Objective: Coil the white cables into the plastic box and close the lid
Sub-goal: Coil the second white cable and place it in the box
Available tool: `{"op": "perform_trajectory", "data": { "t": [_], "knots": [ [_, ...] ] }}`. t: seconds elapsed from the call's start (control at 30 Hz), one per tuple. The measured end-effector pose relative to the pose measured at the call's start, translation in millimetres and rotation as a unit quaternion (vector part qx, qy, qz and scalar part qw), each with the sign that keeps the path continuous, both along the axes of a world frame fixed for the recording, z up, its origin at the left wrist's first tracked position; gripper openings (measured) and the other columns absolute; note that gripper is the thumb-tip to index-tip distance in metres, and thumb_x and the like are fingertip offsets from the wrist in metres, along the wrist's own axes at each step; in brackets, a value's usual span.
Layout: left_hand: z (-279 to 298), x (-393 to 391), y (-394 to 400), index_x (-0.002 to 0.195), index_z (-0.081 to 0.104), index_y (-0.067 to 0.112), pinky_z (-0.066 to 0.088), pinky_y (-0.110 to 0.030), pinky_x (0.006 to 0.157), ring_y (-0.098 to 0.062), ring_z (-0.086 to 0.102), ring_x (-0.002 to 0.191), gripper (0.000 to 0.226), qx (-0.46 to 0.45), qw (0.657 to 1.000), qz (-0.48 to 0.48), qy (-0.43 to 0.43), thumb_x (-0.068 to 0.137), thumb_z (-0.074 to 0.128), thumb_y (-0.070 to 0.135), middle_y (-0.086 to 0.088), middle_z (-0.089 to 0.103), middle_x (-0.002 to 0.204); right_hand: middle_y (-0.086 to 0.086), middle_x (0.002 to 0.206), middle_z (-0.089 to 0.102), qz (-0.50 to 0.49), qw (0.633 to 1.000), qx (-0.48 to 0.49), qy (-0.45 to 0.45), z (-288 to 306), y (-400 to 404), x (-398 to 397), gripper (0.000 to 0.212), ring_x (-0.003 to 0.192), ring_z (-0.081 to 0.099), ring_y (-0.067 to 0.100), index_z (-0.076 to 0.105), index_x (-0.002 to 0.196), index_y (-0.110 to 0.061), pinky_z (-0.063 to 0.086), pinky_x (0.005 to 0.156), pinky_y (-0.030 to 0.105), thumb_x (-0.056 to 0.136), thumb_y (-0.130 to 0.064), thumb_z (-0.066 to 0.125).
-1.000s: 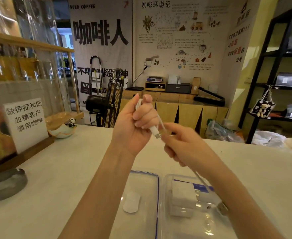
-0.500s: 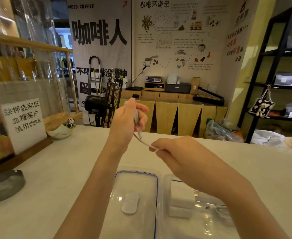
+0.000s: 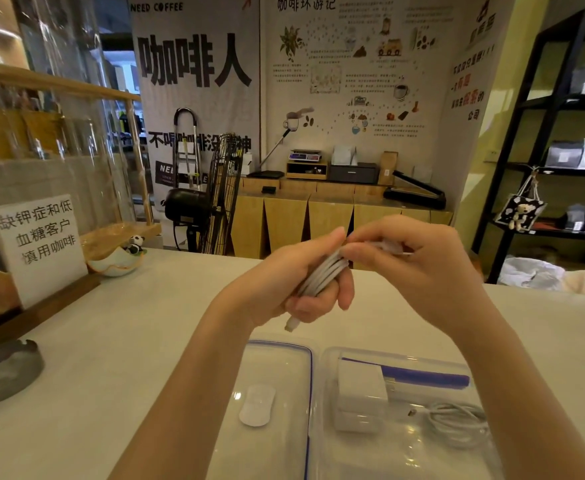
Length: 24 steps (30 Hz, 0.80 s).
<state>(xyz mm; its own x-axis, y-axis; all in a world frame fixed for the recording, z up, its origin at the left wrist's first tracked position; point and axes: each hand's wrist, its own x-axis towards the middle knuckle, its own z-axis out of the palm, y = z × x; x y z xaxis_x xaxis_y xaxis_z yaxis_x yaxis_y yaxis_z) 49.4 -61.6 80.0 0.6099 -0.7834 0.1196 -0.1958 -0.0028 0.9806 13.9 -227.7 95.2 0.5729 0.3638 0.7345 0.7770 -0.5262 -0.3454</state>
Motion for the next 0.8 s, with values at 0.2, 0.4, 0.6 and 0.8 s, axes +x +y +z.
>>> {"op": "perform_trajectory", "data": {
  "t": [0.2,0.4,0.6,0.8],
  "knots": [
    [8.8,-3.7,1.2,0.054,0.052,0.01,0.026,-0.014,0.031,-0.003,0.032,0.025,0.056,-0.123,0.965,-0.142,0.183,0.089,0.025,0.046,0.008,0.02,0.033,-0.029,0.062,0.06,0.081,0.988,0.076,0.108,-9.0,16.3,1.0,0.018,0.06,0.055,-0.006,0.058,0.084,-0.036,0.04,0.055,0.007,0.084,-0.037,0.04],
    [10.2,-9.0,1.5,0.049,0.053,0.013,0.04,-0.017,0.041,-0.009,0.052,0.033,0.051,-0.083,0.986,-0.012,0.142,0.086,0.037,0.044,0.008,0.031,0.024,-0.015,0.053,0.049,0.023,0.997,0.018,0.078,-19.3,17.1,4.4,0.026,0.055,0.05,0.001,0.053,0.069,-0.035,0.038,0.052,0.012,0.085,-0.046,0.035],
    [13.5,-15.2,-7.6,0.077,0.064,0.01,0.054,-0.021,0.065,-0.011,0.059,0.06,0.036,-0.075,0.969,0.226,-0.064,0.083,0.046,0.04,0.004,0.058,0.054,-0.01,0.052,0.045,-0.085,0.992,0.078,0.046,-10.7,4.8,5.7,0.033,0.054,0.048,0.005,0.045,0.059,-0.031,0.037,0.052,0.016,0.085,-0.045,0.03],
    [8.1,-18.6,-19.9,0.073,0.061,0.015,0.043,-0.014,0.056,0.002,0.049,0.054,0.045,0.004,0.942,0.255,-0.22,0.086,0.032,0.046,0.007,0.055,0.065,-0.008,0.043,0.043,-0.065,0.97,0.21,0.1,-12.5,0.3,10.2,0.04,0.042,0.039,0.006,0.051,0.06,-0.018,0.032,0.048,0.02,0.093,-0.034,0.036]
  ]
}}
